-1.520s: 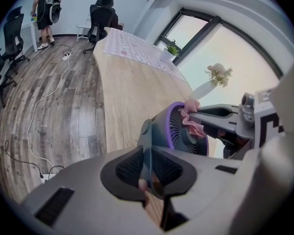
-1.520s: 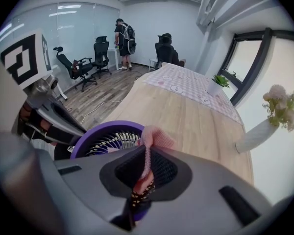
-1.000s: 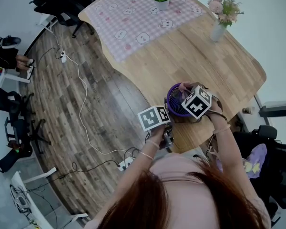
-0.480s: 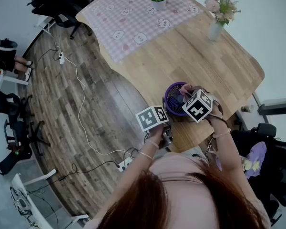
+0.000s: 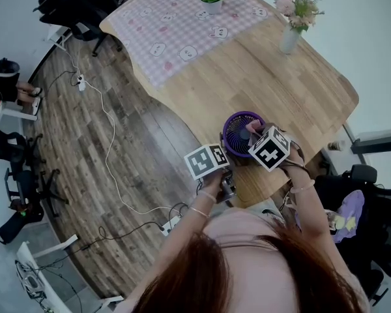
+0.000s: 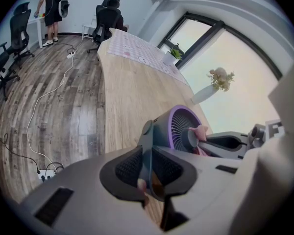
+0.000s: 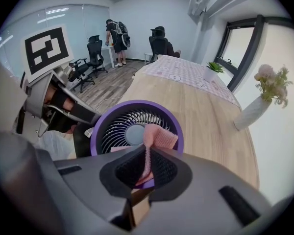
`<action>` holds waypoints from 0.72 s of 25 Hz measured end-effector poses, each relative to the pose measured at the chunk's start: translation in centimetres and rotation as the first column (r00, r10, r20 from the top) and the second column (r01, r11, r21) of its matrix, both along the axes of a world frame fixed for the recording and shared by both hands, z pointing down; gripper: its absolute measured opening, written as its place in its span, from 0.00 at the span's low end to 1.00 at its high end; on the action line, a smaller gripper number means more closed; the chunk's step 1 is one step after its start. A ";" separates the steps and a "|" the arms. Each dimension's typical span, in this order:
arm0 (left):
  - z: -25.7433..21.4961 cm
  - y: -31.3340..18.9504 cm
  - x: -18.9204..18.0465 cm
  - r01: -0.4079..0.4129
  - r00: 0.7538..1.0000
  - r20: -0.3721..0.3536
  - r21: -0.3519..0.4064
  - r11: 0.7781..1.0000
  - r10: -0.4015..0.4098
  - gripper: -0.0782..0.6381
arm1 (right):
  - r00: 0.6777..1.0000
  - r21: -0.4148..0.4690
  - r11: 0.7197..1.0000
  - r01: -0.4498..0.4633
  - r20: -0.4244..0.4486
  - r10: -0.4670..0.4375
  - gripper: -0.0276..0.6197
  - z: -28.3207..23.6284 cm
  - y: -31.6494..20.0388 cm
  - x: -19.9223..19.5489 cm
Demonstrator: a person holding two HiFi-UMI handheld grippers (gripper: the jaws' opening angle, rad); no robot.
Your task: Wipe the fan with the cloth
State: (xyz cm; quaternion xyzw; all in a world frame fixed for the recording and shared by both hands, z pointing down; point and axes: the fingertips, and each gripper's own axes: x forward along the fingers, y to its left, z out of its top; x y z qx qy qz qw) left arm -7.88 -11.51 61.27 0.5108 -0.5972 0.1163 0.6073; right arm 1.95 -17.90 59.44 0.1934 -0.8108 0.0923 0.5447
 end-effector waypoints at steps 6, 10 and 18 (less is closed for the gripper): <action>0.1 -0.1 0.0 -0.001 1.000 0.000 0.003 1.000 0.001 0.18 | 1.000 -0.040 0.999 -0.001 0.004 0.001 0.08 0.0 1.3 -0.1; 0.1 -0.1 -0.1 -0.006 1.000 0.000 0.003 1.000 0.006 0.18 | 1.000 -0.077 0.997 0.007 0.016 -0.005 0.08 0.0 2.2 -0.4; -0.1 0.0 0.0 -0.023 1.000 0.011 0.007 1.000 0.023 0.18 | 0.999 -0.110 0.993 0.038 0.023 -0.035 0.08 -0.2 3.6 -1.1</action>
